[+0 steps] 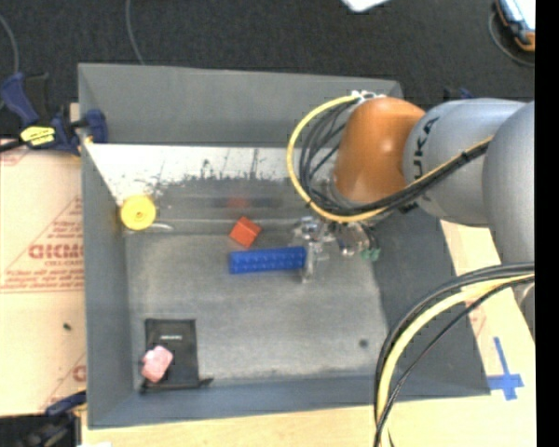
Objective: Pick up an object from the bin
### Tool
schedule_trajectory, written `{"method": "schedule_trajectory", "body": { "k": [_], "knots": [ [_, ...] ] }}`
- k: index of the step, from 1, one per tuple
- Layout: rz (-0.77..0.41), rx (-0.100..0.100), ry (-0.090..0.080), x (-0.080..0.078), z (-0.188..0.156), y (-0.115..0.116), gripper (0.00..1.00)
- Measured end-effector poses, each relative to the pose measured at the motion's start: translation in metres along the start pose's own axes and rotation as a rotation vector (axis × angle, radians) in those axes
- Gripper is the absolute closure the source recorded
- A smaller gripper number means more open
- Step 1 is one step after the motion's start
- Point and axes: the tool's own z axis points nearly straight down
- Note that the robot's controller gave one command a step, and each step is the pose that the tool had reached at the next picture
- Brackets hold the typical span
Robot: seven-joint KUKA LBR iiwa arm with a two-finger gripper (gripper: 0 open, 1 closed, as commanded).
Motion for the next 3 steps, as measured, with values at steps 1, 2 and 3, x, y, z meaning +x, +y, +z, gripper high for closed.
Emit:
{"method": "schedule_trajectory", "body": {
  "k": [1,2,3],
  "knots": [
    [-0.026,0.004,-0.013,-0.013,0.003,0.002,1.00],
    [-0.009,0.000,-0.004,-0.005,0.005,-0.002,1.00],
    [0.002,0.003,-0.021,-0.027,0.005,0.017,1.00]
  ]
}}
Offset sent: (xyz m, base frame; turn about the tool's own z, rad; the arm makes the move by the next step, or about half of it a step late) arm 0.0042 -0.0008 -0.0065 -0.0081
